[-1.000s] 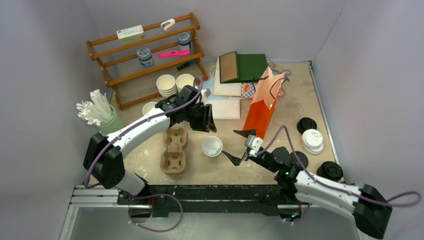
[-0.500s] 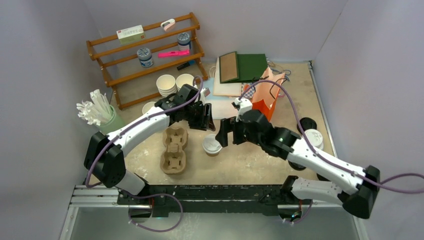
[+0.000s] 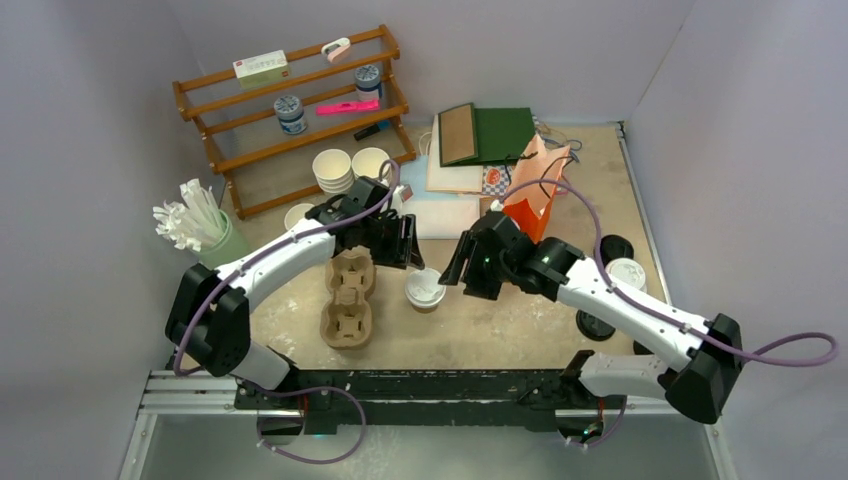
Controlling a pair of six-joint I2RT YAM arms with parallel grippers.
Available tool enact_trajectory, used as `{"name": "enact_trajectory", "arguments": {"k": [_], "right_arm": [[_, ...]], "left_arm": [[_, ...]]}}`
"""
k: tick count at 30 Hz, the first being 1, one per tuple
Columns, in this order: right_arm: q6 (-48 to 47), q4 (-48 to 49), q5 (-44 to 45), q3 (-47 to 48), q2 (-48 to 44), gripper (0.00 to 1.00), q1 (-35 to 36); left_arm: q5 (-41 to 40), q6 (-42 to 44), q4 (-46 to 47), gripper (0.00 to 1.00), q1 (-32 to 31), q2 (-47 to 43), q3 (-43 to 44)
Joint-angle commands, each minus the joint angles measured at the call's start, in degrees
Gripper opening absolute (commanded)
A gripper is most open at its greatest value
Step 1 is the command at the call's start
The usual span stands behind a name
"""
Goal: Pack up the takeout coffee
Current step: Adjust the cup lid on the coffee cup.
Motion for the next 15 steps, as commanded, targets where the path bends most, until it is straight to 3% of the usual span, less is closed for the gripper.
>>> {"name": "enact_trajectory", "arguments": {"k": [1, 8, 15], "right_arm": [[14.0, 6.8, -1.2, -6.2, 0.3, 0.66, 0.2], [21.7, 22.2, 0.8, -18.5, -3.4, 0.61, 0.8], [20.6, 30.4, 1.6, -23.2, -2.9, 0.6, 1.0]], "left_arm": [[3.6, 1.6, 4.1, 0.5, 0.4, -0.7, -1.4], [4.7, 2.0, 5.3, 0.51, 0.5, -0.3, -3.9], [3.8, 2.6, 4.2, 0.5, 0.5, 0.7, -3.5]]}}
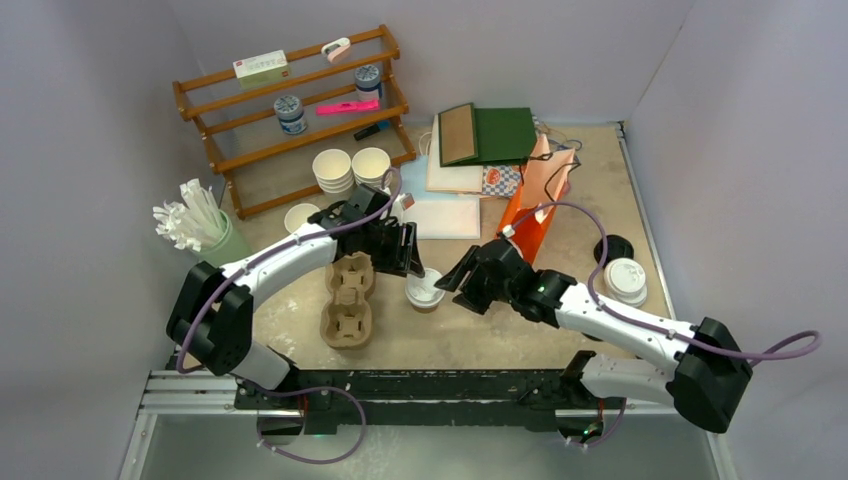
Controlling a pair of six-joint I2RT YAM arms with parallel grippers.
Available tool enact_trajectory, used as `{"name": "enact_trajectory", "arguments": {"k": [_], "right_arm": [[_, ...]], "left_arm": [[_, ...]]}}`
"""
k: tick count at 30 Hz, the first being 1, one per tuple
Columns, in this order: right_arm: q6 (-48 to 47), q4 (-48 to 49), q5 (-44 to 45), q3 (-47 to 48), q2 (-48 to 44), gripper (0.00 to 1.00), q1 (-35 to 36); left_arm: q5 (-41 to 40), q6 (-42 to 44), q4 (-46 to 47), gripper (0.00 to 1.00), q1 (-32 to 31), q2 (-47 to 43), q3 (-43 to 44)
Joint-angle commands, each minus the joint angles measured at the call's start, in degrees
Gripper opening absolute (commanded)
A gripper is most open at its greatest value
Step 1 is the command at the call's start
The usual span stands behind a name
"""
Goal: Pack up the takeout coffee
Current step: Adjust the cup lid on the coffee cup.
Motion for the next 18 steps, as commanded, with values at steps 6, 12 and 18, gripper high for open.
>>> {"name": "enact_trajectory", "arguments": {"k": [6, 12, 18], "right_arm": [[3.6, 7.1, 0.3, -1.9, 3.1, 0.57, 0.3], [3.9, 4.1, 0.3, -1.3, 5.0, 0.51, 0.3], [5.0, 5.2, -0.4, -2.6, 5.2, 0.46, 0.3]], "left_arm": [[0.0, 2.2, 0.3, 0.49, 0.5, 0.7, 0.3], [-1.0, 2.7, -0.6, 0.48, 0.5, 0.7, 0.0], [-2.0, 3.8, -1.5, 0.46, 0.5, 1.2, -0.2]]}}
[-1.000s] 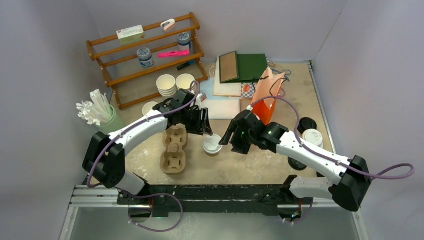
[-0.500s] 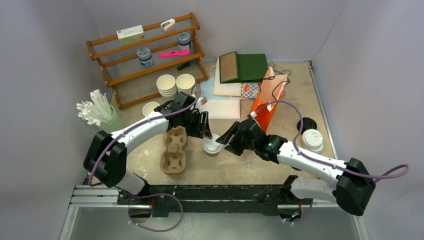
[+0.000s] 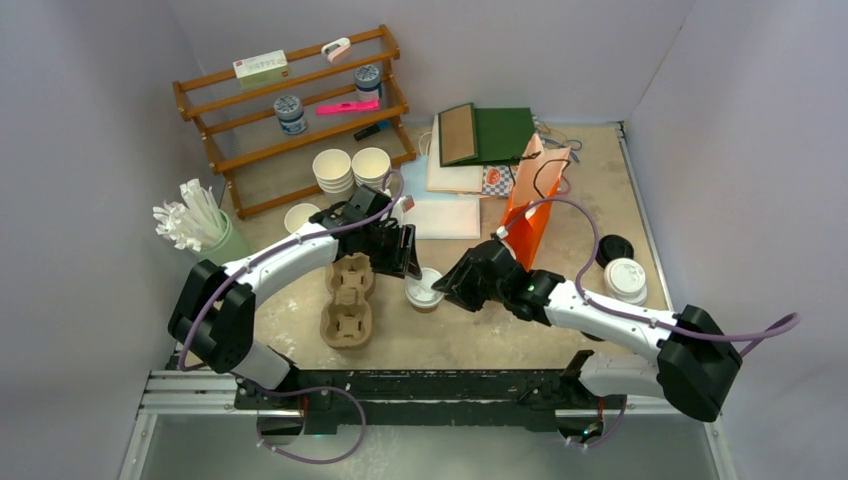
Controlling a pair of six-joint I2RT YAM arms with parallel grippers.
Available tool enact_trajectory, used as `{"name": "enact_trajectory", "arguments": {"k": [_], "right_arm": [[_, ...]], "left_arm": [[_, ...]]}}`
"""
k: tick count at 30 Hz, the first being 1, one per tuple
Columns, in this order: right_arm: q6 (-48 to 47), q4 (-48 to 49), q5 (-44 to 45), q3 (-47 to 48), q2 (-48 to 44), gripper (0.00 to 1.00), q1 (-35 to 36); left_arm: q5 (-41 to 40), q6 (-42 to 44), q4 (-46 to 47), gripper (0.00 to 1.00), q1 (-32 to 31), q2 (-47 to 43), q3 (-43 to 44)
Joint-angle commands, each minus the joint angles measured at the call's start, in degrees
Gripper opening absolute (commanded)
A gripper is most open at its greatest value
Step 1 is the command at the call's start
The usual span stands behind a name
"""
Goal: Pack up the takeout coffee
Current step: Adjust the cup lid on the coffee cup.
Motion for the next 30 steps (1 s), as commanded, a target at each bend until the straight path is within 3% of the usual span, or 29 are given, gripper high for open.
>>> {"name": "enact_trajectory", "arguments": {"k": [1, 10, 17, 21, 23, 27, 30], "right_arm": [[3.8, -1.7, -0.4, -1.4, 0.7, 0.46, 0.3], [4.9, -2.0, -0.6, -1.9, 1.2, 0.25, 0.7], [5.1, -2.4, -0.1, -1.9, 1.3, 0.23, 0.9], [5.3, -2.0, -0.3, -2.3, 1.3, 0.17, 0.9], [5.0, -1.7, -0.6, -2.2, 1.4, 0.19, 0.9], [3.1, -0.7, -2.0, -1.6, 1.5, 0.52, 0.9], [2.6, 0.2, -2.3, -2.1, 0.3, 0.62, 1.0]], "left_arm": [[-1.3, 2.3, -0.7, 0.46, 0.5, 0.7, -0.2], [-3.4, 3.8, -2.3, 0.44, 0.5, 0.8, -0.8], [-3.8, 4.2, -2.7, 0.43, 0.5, 0.6, -0.8], [-3.9, 4.4, -2.8, 0.43, 0.5, 0.8, -0.8], [-4.0, 4.5, -2.8, 0.43, 0.5, 0.8, -0.8], [-4.2, 4.5, -2.8, 0.43, 0.5, 0.7, -0.8], [-4.6, 4.4, -3.1, 0.43, 0.4, 0.6, -0.6]]}}
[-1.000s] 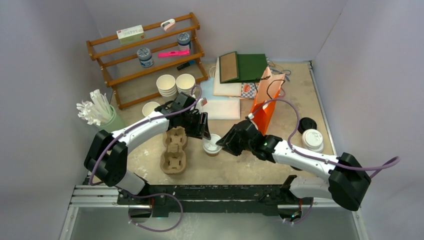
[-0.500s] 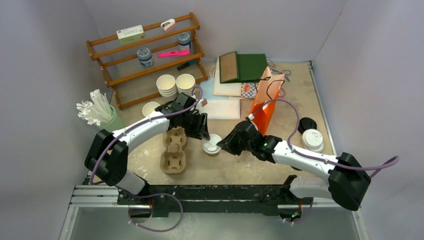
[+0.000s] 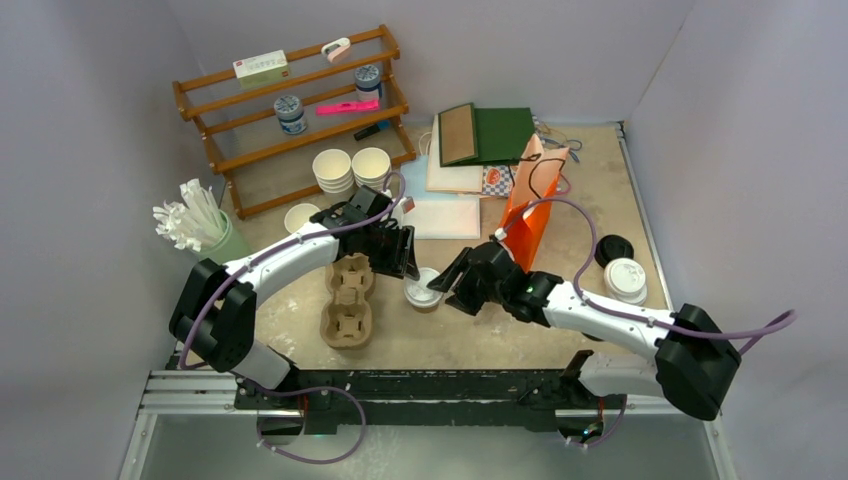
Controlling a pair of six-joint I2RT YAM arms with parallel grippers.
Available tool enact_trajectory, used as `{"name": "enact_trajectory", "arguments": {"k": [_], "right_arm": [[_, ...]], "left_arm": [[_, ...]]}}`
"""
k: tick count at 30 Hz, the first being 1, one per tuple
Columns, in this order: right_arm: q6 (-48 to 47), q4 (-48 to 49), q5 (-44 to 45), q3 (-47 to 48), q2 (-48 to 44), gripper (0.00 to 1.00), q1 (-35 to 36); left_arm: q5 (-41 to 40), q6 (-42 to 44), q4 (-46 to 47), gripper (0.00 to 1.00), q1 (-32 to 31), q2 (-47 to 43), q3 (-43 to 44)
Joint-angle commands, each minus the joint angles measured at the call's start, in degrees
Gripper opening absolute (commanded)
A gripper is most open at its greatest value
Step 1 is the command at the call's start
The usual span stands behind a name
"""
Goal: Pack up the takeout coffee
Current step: Adjust the cup lid on the coffee cup.
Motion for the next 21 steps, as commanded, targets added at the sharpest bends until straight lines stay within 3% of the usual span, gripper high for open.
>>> {"name": "enact_trajectory", "arguments": {"k": [1, 6, 11, 21], "right_arm": [[1.7, -0.6, -2.2, -2.1, -0.6, 0.63, 0.4], [3.1, 0.1, -2.2, -3.8, -2.5, 0.51, 0.6], [3.2, 3.2, -3.1, -4.4, -1.4, 0.49, 0.9], [3.0, 5.4, -2.8, -3.6, 2.0, 0.32, 0.9]], "left_arm": [[-3.3, 2.2, -2.3, 0.43, 0.4, 0.1, -0.6], [-3.7, 2.1, -2.7, 0.43, 0.4, 0.0, -0.1], [-3.8, 2.0, -2.7, 0.42, 0.4, 0.1, -0.3], [-4.2, 2.2, -3.4, 0.42, 0.3, -0.6, -0.9]]}}
